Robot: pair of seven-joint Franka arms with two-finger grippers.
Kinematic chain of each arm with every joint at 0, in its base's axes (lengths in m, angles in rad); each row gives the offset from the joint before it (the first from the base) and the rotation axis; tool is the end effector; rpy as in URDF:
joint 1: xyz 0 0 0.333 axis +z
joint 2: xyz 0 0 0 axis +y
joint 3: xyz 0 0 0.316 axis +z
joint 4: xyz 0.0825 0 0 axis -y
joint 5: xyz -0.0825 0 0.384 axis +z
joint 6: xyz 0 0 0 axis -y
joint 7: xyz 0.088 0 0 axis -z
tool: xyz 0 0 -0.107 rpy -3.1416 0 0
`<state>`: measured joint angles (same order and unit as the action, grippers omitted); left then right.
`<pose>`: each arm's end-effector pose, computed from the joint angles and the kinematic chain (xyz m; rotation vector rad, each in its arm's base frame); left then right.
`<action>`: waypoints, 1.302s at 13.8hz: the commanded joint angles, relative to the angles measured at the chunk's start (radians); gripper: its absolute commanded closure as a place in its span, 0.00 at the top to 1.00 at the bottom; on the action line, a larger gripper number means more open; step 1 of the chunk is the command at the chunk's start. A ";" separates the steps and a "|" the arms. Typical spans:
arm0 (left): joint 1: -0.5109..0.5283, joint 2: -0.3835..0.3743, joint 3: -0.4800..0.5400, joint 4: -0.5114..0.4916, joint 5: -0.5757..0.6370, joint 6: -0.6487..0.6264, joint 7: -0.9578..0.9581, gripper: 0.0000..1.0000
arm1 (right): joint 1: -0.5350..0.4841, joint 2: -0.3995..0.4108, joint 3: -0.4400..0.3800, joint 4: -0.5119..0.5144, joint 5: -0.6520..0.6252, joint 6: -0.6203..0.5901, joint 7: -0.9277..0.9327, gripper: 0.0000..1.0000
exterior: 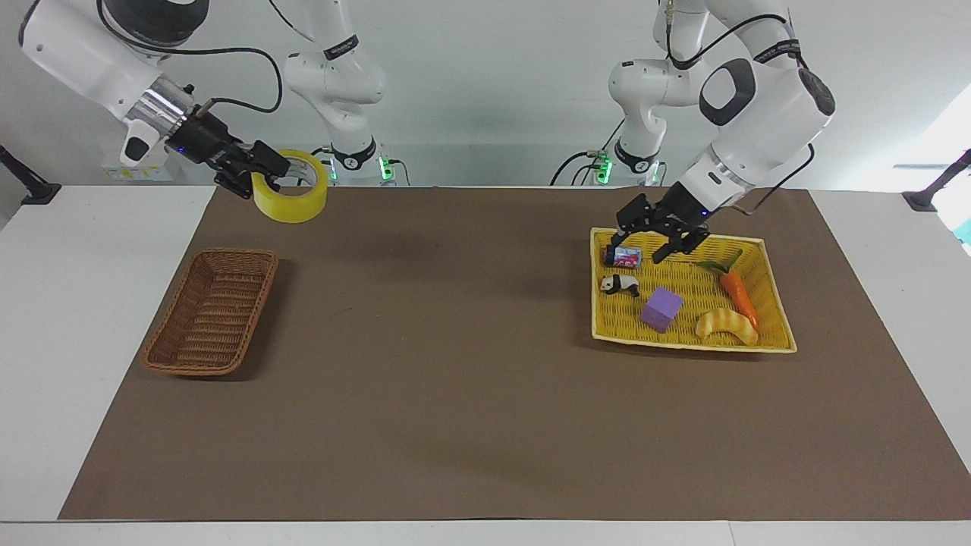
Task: Move tape to another basket
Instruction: 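Carry the tape with the right gripper while the left gripper withdraws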
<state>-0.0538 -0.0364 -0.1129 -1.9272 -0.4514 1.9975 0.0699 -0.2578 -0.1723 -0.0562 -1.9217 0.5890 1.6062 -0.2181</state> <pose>0.5499 -0.1202 0.5178 2.7171 -0.0944 0.1168 0.4877 -0.0997 0.5706 -2.5220 0.2015 -0.0282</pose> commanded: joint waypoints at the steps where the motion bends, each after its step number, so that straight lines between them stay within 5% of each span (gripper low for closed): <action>1: 0.100 0.023 -0.011 0.042 0.101 -0.008 0.014 1.00 | -0.098 0.025 -0.002 0.009 -0.021 -0.017 -0.184 0.00; 4: 0.103 0.032 -0.011 0.123 0.375 -0.046 0.004 1.00 | -0.195 0.117 -0.002 0.009 -0.021 -0.003 -0.309 0.00; 10: 0.143 0.090 -0.010 0.393 0.424 -0.423 -0.101 1.00 | -0.234 0.269 -0.010 0.007 -0.100 0.095 -0.444 0.00; 13: 0.138 0.044 -0.016 0.384 0.502 -0.431 -0.101 1.00 | -0.256 0.397 -0.024 0.055 -0.100 0.113 -0.549 0.00; 18: 0.144 0.029 -0.011 0.353 0.445 -0.445 -0.090 1.00 | -0.248 0.500 -0.014 0.130 -0.149 0.120 -0.570 0.00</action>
<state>0.0824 0.0098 -0.1192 -1.5563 0.0112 1.5665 -0.0148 -0.5039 0.2848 -0.0860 -1.8438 0.4673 1.7367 -0.7750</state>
